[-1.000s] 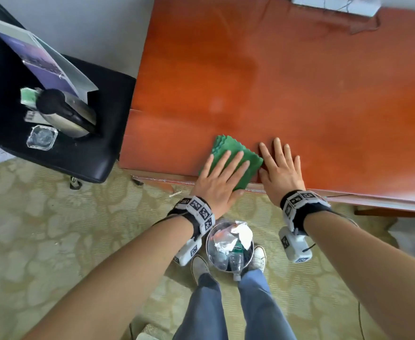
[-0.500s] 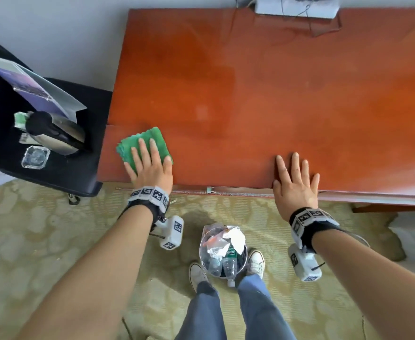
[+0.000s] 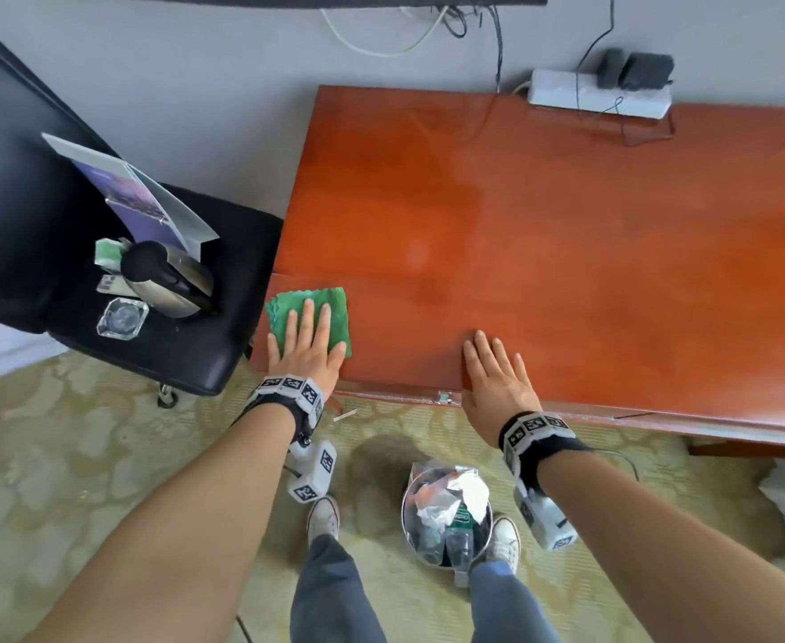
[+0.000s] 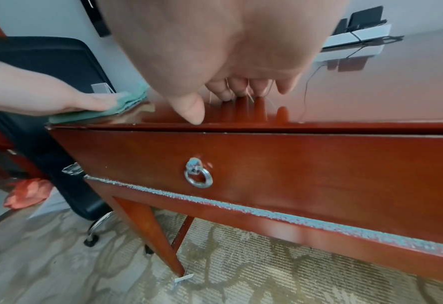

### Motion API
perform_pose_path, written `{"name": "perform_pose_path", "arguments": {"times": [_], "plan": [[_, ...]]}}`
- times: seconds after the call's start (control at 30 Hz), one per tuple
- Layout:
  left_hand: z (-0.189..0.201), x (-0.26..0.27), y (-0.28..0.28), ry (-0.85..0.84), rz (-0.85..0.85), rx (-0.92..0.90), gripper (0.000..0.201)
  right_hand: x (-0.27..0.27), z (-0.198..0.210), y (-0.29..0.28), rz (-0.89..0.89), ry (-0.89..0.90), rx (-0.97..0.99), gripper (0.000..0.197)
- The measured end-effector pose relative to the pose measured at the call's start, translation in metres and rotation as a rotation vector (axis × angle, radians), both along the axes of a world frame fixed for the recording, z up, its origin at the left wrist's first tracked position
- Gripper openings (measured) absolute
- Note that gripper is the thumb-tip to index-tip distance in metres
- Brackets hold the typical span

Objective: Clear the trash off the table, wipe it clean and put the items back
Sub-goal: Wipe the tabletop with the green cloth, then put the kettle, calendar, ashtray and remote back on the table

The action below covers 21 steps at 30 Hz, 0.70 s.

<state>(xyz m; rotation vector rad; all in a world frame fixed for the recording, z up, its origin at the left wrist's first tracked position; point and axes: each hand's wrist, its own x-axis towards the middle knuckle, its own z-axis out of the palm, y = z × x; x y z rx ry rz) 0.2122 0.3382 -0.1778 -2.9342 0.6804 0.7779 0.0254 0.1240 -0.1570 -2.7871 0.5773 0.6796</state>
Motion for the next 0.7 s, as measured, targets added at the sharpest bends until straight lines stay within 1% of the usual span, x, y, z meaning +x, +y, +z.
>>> {"name": "perform_pose_path", "arguments": {"times": [0.1,0.17,0.23,0.3,0.33,0.4,0.43,0.5,0.53,0.6,0.63,0.67,0.7], "plan": [[0.002,0.020,0.015,-0.002,-0.075,-0.013,0.064,0.014,0.005,0.023,-0.119,0.064,-0.011,0.074],[0.008,0.021,0.018,0.012,-0.114,-0.028,0.067,0.023,0.013,0.042,-0.210,0.110,0.002,0.073],[0.019,0.020,0.021,0.043,-0.144,-0.055,0.070,0.034,0.027,0.062,-0.289,0.115,0.031,0.070],[0.033,0.021,0.029,0.065,-0.211,-0.076,0.069,0.044,0.045,0.083,-0.348,0.097,0.081,0.062],[0.041,0.022,0.035,0.059,-0.247,-0.090,0.065,0.049,0.056,0.091,-0.365,0.082,0.114,0.053],[0.055,0.026,0.047,0.065,-0.285,-0.128,0.053,0.060,0.077,0.102,-0.375,0.053,0.184,0.037],[0.063,0.030,0.052,0.084,-0.278,-0.151,0.046,0.067,0.087,0.106,-0.372,0.057,0.208,0.034],[0.086,0.037,0.060,0.138,-0.227,-0.180,0.034,0.080,0.110,0.112,-0.364,0.087,0.220,0.033],[0.101,0.038,0.063,0.166,-0.207,-0.165,0.030,0.085,0.122,0.116,-0.373,0.088,0.216,0.030],[0.136,0.042,0.067,0.172,-0.219,-0.129,0.026,0.097,0.147,0.122,-0.404,0.023,0.210,0.019],[0.153,0.046,0.068,0.144,-0.217,-0.138,0.025,0.104,0.158,0.125,-0.406,-0.022,0.214,0.013],[0.171,0.051,0.072,0.114,-0.194,-0.173,0.024,0.112,0.170,0.129,-0.392,-0.059,0.224,0.014],[0.185,0.057,0.078,0.090,-0.162,-0.216,0.023,0.121,0.179,0.133,-0.372,-0.092,0.239,0.021]]}}
